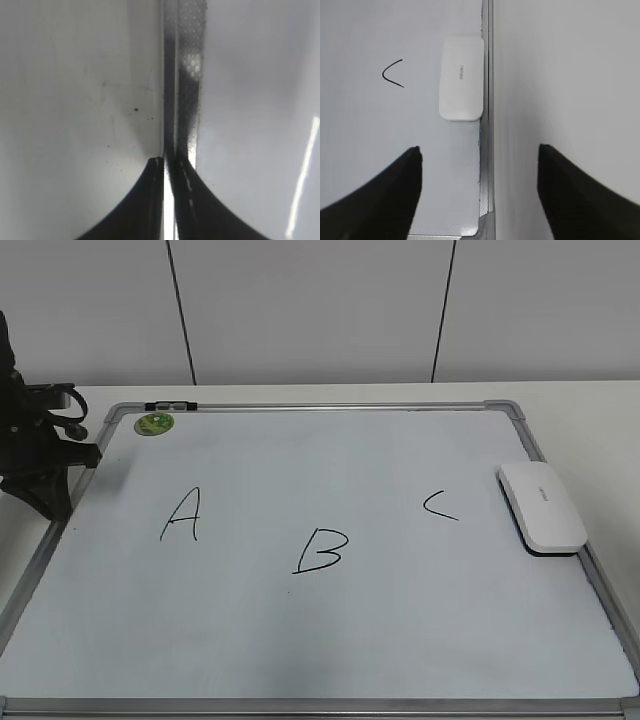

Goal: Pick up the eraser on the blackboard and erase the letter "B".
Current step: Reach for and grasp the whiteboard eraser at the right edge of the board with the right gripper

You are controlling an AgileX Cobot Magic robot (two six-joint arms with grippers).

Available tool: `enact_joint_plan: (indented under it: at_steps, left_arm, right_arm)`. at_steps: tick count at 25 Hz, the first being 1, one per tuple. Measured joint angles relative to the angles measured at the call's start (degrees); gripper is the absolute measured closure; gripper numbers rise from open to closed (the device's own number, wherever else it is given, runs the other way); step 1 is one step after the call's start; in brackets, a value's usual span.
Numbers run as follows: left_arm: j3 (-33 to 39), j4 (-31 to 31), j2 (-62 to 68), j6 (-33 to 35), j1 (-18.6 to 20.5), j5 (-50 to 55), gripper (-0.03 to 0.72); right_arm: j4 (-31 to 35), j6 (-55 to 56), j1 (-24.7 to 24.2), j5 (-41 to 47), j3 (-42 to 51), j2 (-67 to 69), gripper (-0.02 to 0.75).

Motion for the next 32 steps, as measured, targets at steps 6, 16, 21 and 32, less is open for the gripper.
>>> enact_joint_plan:
  at_steps: [6,16,21,32]
  left_arm:
    - [0.0,-0.1,0.0,0.0,0.0,0.0,0.659]
    - [0.0,-0.7,0.0,0.0,0.0,0.1,0.657]
    - [0.0,-0.9,0.0,0.0,0.0,0.1,0.655]
    - [0.0,-1.2,0.0,0.0,0.0,0.1,0.654]
  right_arm:
    - [1.3,-1.2,0.0,2.4,-4.9,13.6,0.078]
    - [7.2,-4.4,0.0,4.3,-15.6,35.2,0.07]
    - [7.4,-4.4,0.3,4.8,-20.5,41.6,0.072]
    - [3.7,2.4,5.0,10.5,-32.3,54.9,0.076]
